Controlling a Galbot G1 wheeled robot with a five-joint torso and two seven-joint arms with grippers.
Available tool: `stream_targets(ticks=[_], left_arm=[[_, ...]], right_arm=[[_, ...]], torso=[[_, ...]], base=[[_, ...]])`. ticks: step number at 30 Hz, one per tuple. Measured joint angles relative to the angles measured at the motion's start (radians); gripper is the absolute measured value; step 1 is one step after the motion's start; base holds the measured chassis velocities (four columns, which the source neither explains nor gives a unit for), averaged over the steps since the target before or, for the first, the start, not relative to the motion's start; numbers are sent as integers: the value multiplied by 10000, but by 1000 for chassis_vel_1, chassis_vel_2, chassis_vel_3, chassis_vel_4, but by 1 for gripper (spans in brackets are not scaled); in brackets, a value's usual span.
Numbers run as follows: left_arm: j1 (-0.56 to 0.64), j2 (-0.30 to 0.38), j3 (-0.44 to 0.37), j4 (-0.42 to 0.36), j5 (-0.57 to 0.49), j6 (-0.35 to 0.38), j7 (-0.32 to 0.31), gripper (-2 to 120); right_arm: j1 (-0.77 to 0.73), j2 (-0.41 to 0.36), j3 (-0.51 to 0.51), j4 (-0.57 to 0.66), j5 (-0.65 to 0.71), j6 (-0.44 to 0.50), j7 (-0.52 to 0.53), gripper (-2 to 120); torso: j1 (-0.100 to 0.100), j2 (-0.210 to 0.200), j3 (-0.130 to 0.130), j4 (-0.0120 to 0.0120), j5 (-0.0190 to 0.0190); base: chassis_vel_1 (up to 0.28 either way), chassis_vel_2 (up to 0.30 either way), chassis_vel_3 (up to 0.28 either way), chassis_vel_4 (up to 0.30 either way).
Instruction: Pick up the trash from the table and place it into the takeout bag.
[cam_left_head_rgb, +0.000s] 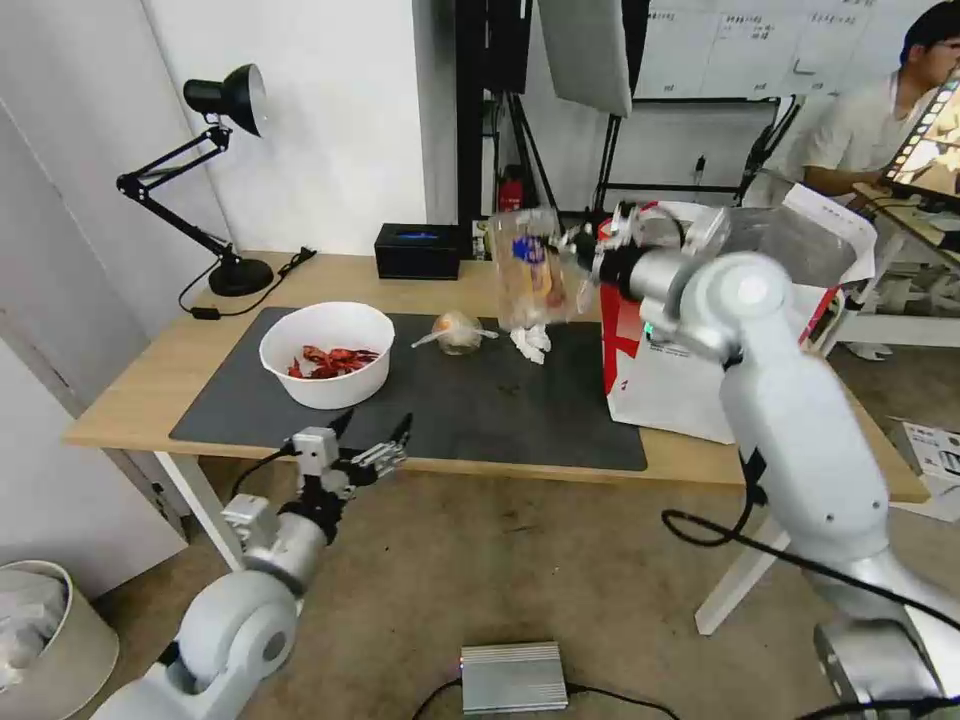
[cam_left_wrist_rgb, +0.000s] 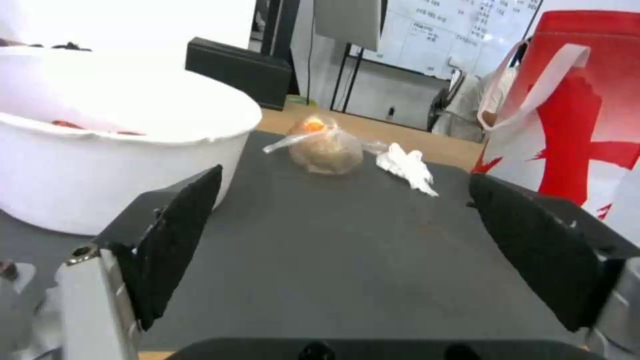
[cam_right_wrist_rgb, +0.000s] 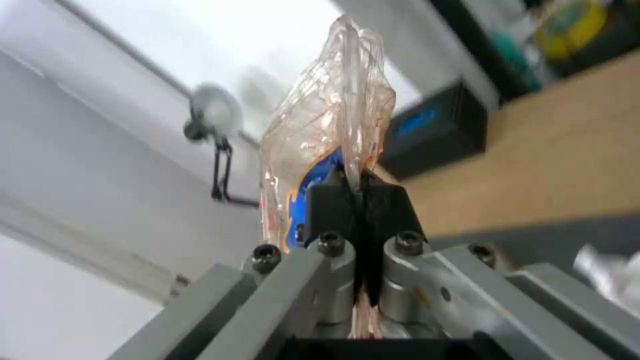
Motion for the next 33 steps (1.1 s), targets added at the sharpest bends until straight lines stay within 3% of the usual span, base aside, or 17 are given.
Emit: stream_targets(ticks=[11,21,33], left_arm=[[151,22,-194,-176,0,-1,2,100],[70,-56,-31,-196,4,-5,0,100],[14,-90,102,-214,1,-17,-14,100]], right_arm=[[652,-957,479,-332,111,199,77,0],[531,-2095,984,-834,-874,450,-347,0],[-92,-2763,1420,-1162,-1846,789,-779,0]], torso=[[0,0,0,0,2],[1,0,0,0,1],[1,0,0,-1,1]], base=[[0,0,0,0],[0,0,0,0],[0,0,0,0]])
